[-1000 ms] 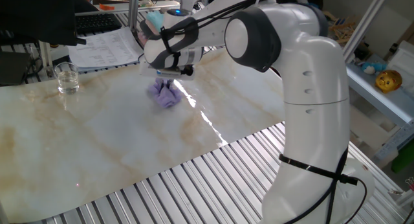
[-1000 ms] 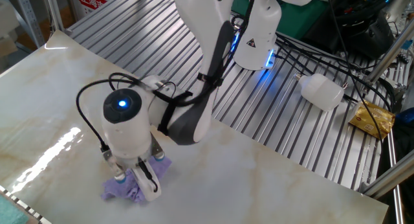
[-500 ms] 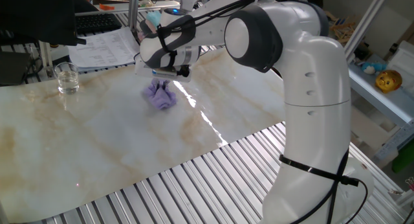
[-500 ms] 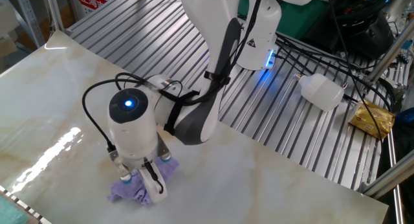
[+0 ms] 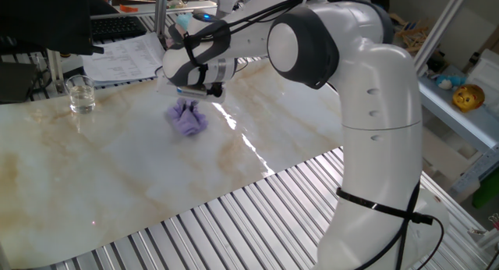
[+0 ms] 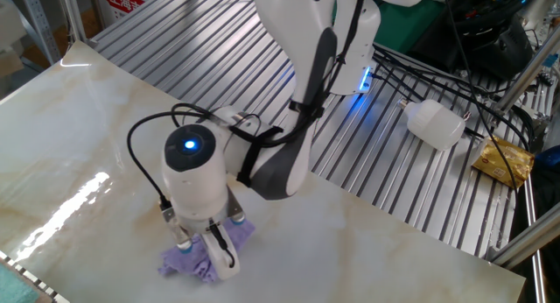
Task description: Clean the tabletop with a sponge
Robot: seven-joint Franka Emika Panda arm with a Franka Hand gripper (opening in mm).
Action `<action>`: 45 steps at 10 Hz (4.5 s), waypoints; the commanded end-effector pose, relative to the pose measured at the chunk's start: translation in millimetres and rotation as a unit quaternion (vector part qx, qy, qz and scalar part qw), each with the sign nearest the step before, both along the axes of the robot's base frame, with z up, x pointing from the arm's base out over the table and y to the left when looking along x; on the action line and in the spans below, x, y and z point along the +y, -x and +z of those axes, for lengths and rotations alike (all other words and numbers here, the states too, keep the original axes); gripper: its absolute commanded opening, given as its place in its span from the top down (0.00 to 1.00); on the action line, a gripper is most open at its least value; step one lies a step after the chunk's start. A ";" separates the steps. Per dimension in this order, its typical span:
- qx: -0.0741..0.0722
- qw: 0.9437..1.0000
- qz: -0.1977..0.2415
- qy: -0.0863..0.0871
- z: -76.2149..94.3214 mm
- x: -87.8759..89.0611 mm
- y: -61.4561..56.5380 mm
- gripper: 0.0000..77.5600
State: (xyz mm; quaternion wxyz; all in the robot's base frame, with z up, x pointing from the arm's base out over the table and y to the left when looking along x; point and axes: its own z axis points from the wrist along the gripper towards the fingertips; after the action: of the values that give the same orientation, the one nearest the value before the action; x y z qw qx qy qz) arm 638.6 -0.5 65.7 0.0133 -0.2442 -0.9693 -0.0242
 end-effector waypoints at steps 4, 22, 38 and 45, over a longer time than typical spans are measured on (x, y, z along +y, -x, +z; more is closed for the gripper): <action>0.002 1.000 -0.008 0.014 -2.5 15.5 6.6 0.99; 0.022 0.998 0.044 0.037 19.3 -30.1 -12.0 0.99; 0.024 0.999 0.021 0.008 9.8 1.7 9.5 0.99; 0.021 0.999 0.038 0.031 -0.3 1.8 8.3 0.99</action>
State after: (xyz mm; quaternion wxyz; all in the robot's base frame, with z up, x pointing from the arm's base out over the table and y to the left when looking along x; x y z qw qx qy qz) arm 627.2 4.9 66.2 0.0298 -0.2135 -0.9764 0.0101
